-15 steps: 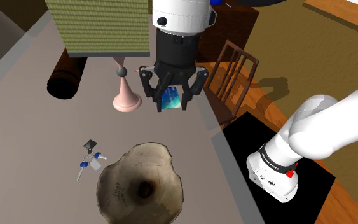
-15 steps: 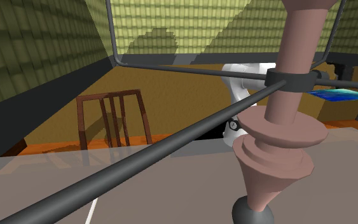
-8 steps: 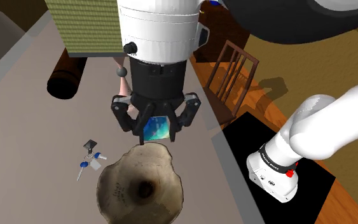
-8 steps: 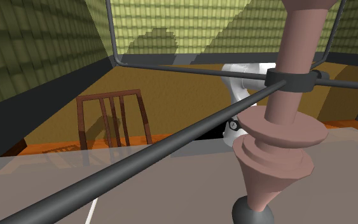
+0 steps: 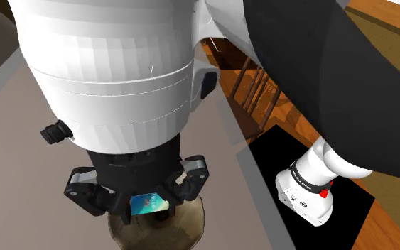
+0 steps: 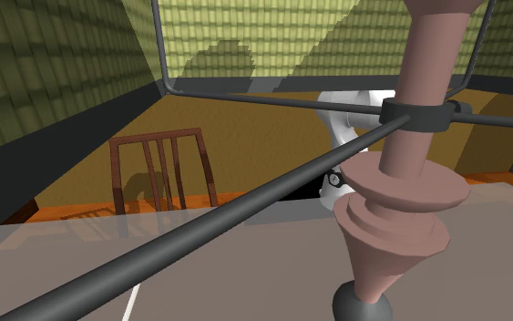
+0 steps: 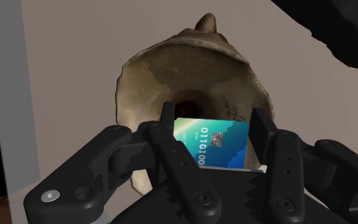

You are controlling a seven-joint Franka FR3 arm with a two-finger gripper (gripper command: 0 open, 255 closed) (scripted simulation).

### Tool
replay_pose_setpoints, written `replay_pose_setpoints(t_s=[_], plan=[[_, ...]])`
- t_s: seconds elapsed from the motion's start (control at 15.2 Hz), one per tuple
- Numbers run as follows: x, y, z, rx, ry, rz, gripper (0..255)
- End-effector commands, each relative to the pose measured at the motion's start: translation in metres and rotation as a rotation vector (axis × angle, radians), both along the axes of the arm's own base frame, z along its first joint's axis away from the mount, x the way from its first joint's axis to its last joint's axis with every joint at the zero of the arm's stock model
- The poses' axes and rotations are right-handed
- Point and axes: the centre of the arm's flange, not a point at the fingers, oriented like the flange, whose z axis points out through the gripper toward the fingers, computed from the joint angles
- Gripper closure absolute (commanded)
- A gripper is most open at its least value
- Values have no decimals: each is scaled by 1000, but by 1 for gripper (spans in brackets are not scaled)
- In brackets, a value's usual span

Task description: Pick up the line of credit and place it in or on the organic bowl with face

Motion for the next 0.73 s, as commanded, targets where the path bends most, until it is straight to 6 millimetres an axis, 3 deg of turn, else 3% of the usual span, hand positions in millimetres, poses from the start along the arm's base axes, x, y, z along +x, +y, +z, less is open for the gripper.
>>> replay_pose_setpoints(t_s=[0.0,0.66], plan=[[-3,4,-7,0,0,-2,255],[-3,4,-60,0,0,-2,255]])
